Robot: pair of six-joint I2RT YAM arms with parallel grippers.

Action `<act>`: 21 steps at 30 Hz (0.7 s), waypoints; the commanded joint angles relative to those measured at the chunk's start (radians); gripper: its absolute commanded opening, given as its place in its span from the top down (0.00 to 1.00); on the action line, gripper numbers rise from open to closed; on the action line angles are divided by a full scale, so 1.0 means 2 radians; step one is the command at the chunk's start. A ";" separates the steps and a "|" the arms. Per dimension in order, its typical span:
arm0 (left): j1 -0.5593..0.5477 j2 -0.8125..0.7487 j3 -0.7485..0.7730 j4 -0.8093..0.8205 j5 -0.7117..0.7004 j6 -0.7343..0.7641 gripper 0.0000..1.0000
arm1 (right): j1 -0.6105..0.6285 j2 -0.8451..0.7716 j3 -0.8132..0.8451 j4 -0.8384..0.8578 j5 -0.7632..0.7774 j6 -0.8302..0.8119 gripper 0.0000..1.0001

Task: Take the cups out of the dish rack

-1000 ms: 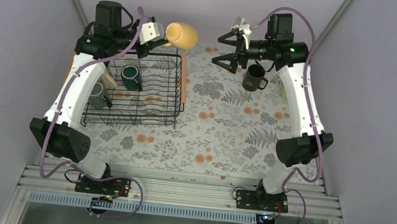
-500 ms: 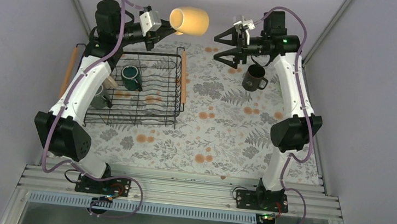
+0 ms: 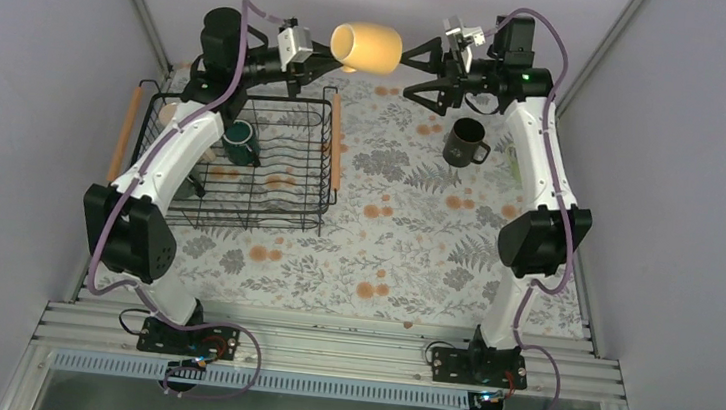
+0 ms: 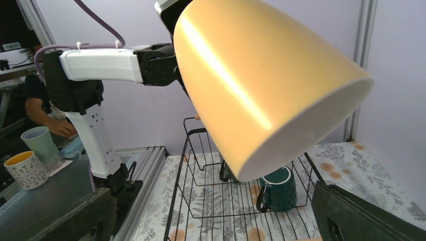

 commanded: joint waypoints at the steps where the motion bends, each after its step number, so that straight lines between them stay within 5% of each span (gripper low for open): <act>1: -0.009 0.004 0.000 0.068 0.022 -0.010 0.98 | 0.001 0.018 0.008 0.044 -0.035 0.040 0.00; 12: -0.032 0.049 -0.012 0.127 0.037 -0.025 0.98 | 0.001 0.010 -0.008 0.077 -0.079 0.076 0.03; 21: -0.051 0.116 0.035 0.179 0.042 -0.085 0.98 | 0.001 0.011 -0.023 0.109 -0.096 0.110 0.33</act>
